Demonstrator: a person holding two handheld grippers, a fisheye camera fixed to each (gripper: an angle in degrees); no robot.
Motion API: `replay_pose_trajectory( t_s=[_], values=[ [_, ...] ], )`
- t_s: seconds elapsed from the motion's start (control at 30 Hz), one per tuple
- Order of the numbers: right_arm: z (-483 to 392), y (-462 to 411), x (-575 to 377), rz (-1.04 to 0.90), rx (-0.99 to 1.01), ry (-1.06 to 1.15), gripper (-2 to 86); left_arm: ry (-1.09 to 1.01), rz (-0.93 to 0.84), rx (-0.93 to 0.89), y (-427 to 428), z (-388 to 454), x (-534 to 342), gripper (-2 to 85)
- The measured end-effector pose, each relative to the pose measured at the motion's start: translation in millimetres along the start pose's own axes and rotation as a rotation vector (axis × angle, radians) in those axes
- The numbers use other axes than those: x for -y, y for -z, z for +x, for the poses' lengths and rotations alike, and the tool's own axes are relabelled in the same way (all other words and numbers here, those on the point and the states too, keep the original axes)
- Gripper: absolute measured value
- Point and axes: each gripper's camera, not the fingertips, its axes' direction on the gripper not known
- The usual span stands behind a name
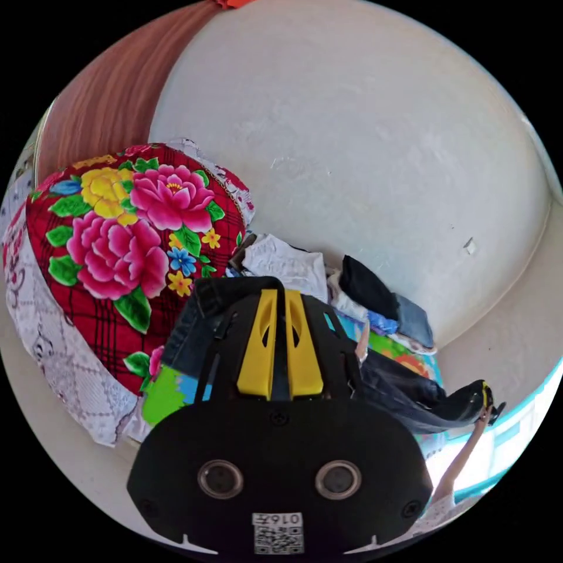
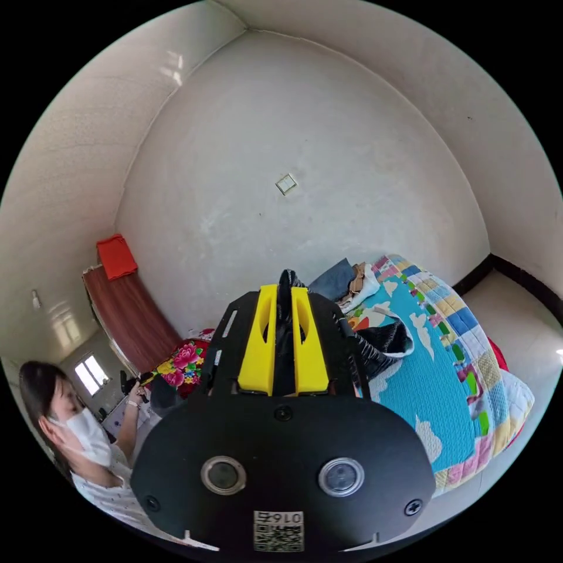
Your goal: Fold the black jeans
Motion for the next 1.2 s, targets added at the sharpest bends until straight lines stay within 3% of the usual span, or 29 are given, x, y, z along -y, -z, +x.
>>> replay_pose_trajectory(
  t_s=[0.1, 0.17, 0.23, 0.33, 0.5, 0.6, 0.7, 0.87, 1.07, 1.2],
  values=[
    [16.7, -101.7, 58.1, -0.125, -0.201, -0.093, 4.7, -0.038, -0.121, 0.216, -81.4, 53.1, 41.9, 6.4],
    [47.8, -180.0, 72.3, -0.272, -0.34, -0.196, 5.9, -0.019, -0.191, 0.232, -128.2, 70.2, 46.7, 10.1],
    [68.3, -220.8, 65.3, -0.395, -0.394, -0.265, 5.8, 0.021, -0.177, 0.168, -160.2, 82.6, 41.0, 10.5],
    [72.2, -249.1, 47.8, -0.413, -0.394, -0.203, 6.4, -0.043, -0.201, 0.075, -203.8, 109.1, 27.4, 10.3],
    [56.3, -249.4, 24.0, -0.463, -0.408, 0.08, 10.1, -0.478, -0.482, -0.096, -272.4, 201.9, -50.5, 10.6],
    [61.8, -238.3, 3.4, -0.506, -0.48, 0.23, 12.6, -0.752, -0.562, -0.226, -290.7, 274.1, -126.5, 10.8],
    [82.9, -235.4, -19.1, -0.59, -0.506, 0.269, 14.1, -0.972, -0.564, -0.363, -299.7, 351.0, -197.6, 10.7],
    [113.5, -244.9, -47.3, -0.662, -0.436, 0.234, 16.9, -1.13, -0.516, -0.607, -319.2, 474.0, -257.1, 10.5],
    [118.1, -245.7, -56.1, -0.604, -0.496, 0.273, 13.1, -1.176, -0.531, -0.415, -400.5, 584.1, -258.0, 6.4],
    [119.0, -238.0, -55.2, -0.582, -0.509, 0.263, 11.2, -0.919, -0.348, -0.423, -426.3, 590.8, -201.2, 4.6]
  ],
)
